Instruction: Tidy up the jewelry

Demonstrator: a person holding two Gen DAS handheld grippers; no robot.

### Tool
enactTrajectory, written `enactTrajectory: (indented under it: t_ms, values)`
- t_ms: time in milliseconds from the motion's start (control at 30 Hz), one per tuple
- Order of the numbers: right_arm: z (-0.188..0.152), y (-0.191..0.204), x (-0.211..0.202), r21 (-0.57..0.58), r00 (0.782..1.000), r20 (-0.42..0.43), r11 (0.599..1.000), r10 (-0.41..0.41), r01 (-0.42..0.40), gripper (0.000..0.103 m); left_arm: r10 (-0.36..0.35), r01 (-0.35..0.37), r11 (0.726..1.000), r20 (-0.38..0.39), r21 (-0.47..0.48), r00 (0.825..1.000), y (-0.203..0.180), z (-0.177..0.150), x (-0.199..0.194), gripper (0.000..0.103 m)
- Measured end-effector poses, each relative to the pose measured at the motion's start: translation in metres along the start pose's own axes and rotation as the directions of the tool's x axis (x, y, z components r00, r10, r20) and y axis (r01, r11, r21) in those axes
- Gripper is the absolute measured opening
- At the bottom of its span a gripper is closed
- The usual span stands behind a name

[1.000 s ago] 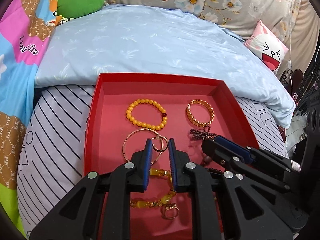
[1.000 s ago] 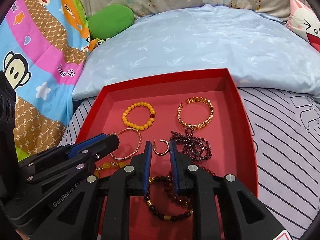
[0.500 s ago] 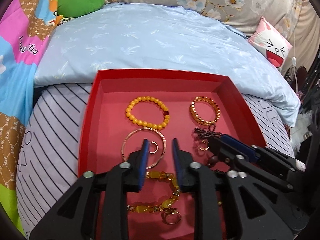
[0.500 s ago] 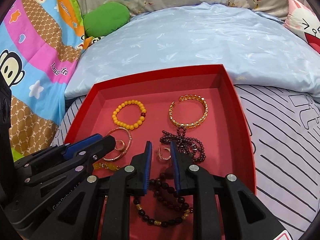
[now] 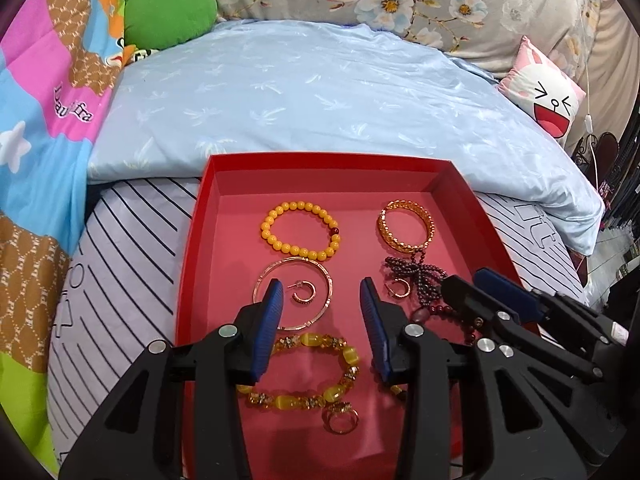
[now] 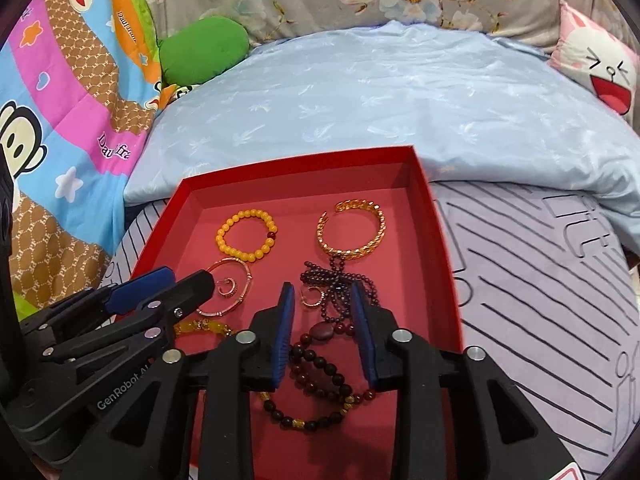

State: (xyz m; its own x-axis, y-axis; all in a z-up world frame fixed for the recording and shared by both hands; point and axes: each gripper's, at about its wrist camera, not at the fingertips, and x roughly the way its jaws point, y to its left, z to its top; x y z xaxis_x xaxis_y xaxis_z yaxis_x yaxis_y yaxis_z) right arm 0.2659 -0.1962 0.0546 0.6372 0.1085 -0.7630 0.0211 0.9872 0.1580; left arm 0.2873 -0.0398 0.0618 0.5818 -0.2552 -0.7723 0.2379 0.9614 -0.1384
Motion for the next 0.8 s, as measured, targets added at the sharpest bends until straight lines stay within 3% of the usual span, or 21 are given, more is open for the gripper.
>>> enactTrajectory:
  t_ms: [333, 467, 800]
  values:
    - [-0.018, 0.008, -0.038, -0.03, 0.997, 0.03, 0.997, -0.07, 0.07, 0.036, 0.055, -0.056, 0.998, 0.04, 0.024, 0.998, -0.009, -0.02, -0.038, 0.044]
    - [-0.029, 0.009, -0.049, -0.031, 0.997, 0.03, 0.997, -0.076, 0.077, 0.036, 0.078, -0.078, 0.997, 0.042, 0.003, 0.996, -0.007, -0.032, -0.049, 0.054]
    - [-0.056, 0.01, -0.071, -0.044, 0.992, 0.041, 0.992, -0.119, 0.121, 0.048, 0.13, -0.13, 0.991, 0.042, -0.005, 0.991, -0.01, -0.06, -0.069, 0.059]
